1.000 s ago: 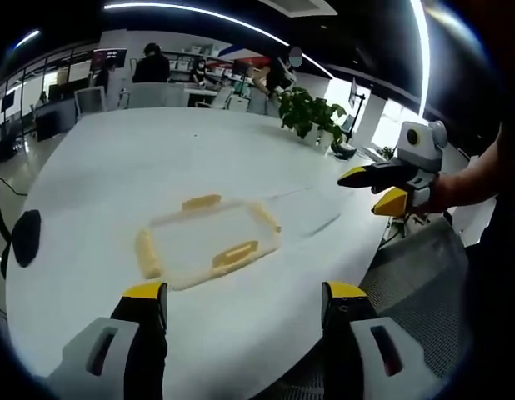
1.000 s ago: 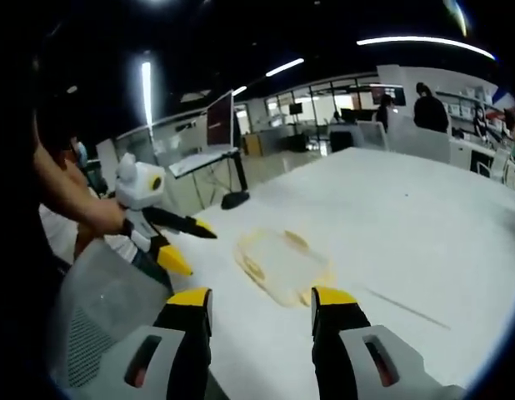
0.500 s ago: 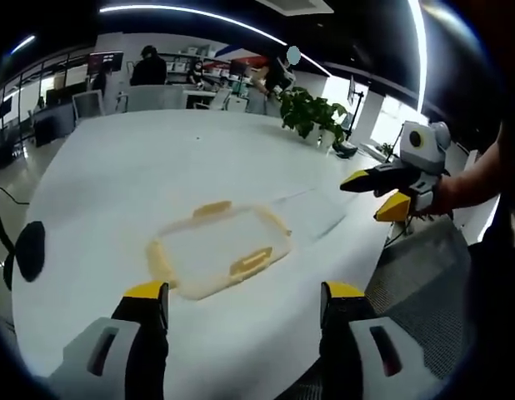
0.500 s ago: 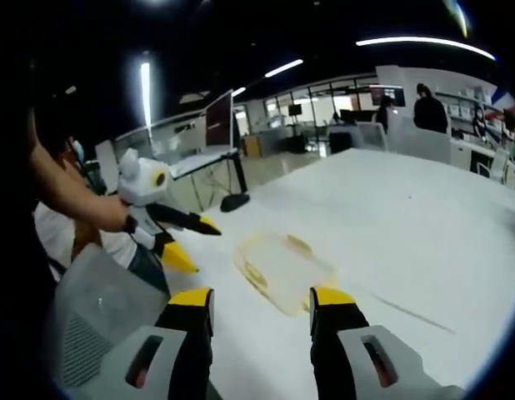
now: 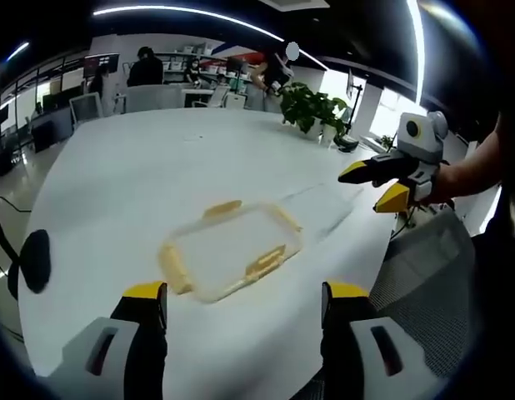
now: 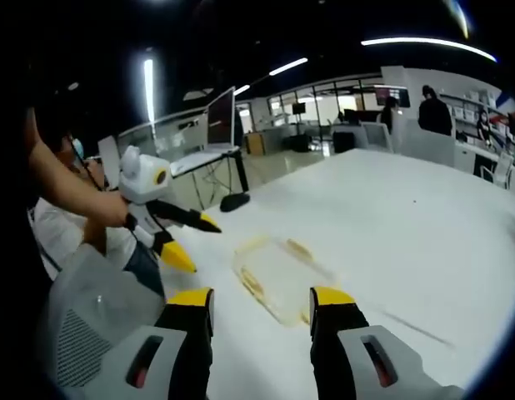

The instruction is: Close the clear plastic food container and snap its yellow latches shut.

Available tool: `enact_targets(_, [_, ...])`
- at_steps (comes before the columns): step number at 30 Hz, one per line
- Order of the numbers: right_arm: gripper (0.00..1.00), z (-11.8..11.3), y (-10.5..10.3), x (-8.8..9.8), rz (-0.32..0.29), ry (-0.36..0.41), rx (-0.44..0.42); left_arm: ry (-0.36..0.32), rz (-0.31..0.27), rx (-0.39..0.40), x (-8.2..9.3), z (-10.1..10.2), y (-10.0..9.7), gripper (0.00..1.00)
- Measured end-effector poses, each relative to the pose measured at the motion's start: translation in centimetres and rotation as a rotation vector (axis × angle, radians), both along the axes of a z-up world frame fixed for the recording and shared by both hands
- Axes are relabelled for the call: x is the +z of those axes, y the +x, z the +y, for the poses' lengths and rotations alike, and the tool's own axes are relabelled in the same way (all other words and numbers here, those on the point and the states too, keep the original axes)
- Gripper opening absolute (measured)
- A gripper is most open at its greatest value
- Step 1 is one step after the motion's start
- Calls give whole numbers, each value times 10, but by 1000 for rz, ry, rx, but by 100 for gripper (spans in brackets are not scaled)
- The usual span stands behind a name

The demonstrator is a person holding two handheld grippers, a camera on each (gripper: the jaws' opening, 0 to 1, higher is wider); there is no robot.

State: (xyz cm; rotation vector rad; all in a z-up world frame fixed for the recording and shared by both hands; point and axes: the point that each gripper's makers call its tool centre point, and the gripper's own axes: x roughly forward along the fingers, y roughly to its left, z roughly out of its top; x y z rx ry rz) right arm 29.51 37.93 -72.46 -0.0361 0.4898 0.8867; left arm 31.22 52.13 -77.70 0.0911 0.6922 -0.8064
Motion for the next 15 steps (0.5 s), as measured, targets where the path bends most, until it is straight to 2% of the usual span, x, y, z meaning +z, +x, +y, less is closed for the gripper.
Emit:
enact_targets(4, [45,4,4,-1,-2,-5,8,4,3,-3,-1,2,7,76])
enact_targets(15, [45,6,9,-8,2,-25,15,31,10,-30,-6,8,12,75])
